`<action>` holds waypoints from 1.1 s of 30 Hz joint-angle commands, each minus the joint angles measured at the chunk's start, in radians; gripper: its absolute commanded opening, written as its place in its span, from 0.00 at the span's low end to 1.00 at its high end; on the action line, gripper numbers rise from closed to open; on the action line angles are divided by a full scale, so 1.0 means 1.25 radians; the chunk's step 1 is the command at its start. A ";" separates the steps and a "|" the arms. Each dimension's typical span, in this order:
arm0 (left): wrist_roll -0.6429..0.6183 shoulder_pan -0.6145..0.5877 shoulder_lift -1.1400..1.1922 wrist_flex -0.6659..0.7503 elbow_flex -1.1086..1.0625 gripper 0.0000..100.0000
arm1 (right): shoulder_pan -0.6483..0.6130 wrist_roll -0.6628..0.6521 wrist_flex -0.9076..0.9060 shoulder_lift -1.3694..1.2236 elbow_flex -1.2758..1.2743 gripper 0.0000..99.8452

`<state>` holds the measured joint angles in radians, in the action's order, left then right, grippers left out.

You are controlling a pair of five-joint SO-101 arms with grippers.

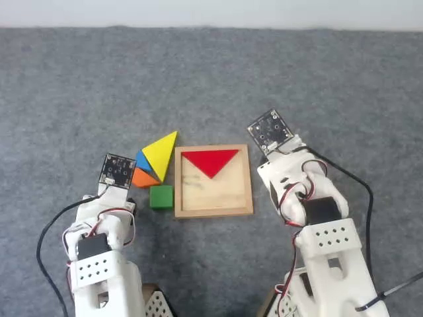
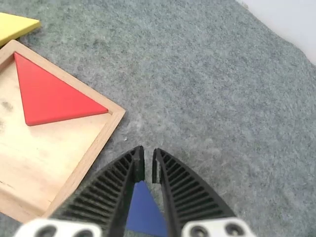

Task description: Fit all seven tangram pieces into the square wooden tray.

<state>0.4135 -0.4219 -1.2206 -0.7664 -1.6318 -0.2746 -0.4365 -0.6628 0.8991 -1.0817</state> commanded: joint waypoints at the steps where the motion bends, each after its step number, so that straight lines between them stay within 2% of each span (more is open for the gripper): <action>1: 0.009 0.001 -0.018 0.023 0.010 0.18 | -0.001 0.011 0.018 -0.004 0.001 0.04; 7: 0.009 0.001 -0.018 0.023 0.010 0.18 | -0.024 0.005 0.073 0.003 -0.041 0.04; 33: 0.009 0.001 -0.018 0.023 0.010 0.18 | -0.018 0.006 0.074 0.003 -0.042 0.04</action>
<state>0.4135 -0.4219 -1.2206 -0.7664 -1.6318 -0.2961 -0.4365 -0.5907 0.8991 -1.1431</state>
